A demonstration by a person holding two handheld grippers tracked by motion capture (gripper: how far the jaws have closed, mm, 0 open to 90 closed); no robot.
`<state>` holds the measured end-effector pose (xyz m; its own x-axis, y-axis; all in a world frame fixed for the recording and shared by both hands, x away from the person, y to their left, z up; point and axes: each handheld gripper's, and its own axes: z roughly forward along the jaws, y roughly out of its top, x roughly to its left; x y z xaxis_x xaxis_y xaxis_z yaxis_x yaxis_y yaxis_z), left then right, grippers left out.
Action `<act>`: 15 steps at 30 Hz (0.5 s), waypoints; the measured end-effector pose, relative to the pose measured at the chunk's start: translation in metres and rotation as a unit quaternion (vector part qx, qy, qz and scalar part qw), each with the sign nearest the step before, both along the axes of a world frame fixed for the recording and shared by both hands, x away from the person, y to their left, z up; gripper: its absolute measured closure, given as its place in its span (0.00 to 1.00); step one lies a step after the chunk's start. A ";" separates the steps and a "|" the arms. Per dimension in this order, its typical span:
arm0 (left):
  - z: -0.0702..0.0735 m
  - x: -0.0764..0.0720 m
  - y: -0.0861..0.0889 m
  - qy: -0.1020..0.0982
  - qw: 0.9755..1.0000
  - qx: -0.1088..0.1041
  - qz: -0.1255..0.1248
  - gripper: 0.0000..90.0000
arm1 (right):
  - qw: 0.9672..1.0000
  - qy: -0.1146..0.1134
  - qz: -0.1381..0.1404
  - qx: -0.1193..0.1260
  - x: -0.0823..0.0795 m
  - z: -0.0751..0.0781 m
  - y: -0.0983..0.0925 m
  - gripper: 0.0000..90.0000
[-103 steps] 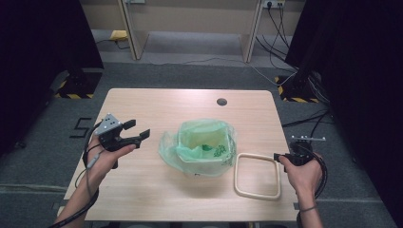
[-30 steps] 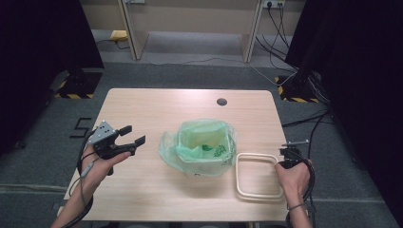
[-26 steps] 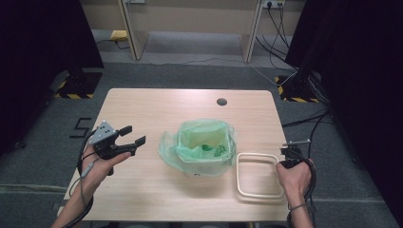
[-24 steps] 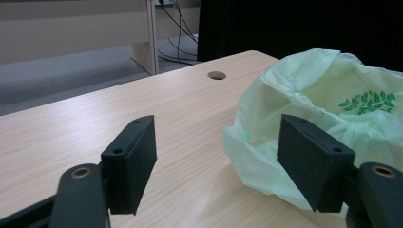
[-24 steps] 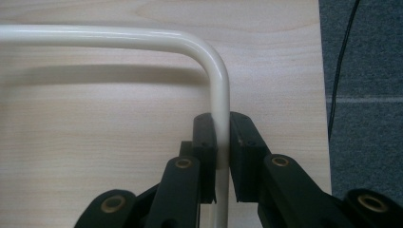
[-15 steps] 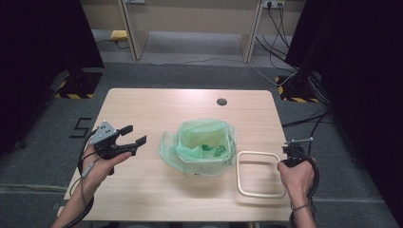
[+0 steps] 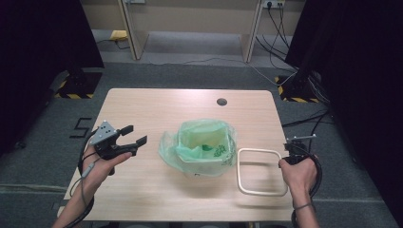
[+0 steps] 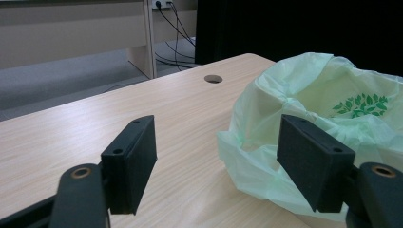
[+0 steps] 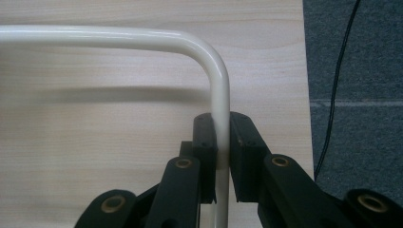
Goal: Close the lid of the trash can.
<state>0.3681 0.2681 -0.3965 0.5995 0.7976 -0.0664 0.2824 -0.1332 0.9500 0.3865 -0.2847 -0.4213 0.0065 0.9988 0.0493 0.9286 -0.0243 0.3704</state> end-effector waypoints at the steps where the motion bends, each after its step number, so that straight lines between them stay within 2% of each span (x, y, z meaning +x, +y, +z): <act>1: 0.000 0.000 0.000 -0.001 1.000 0.000 0.000 0.32 | 1.000 0.001 0.000 0.000 0.000 0.000 0.000 0.91; 15: 0.001 -0.001 -0.001 -0.003 1.000 0.000 -0.002 0.32 | 1.000 -0.003 0.001 0.000 0.002 0.015 0.000 0.91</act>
<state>0.3672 0.2671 -0.3954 0.6039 0.7946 -0.0629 0.2757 -0.1341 0.9519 0.3880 -0.2848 -0.4067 0.0047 0.9987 0.0502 0.9267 -0.0232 0.3751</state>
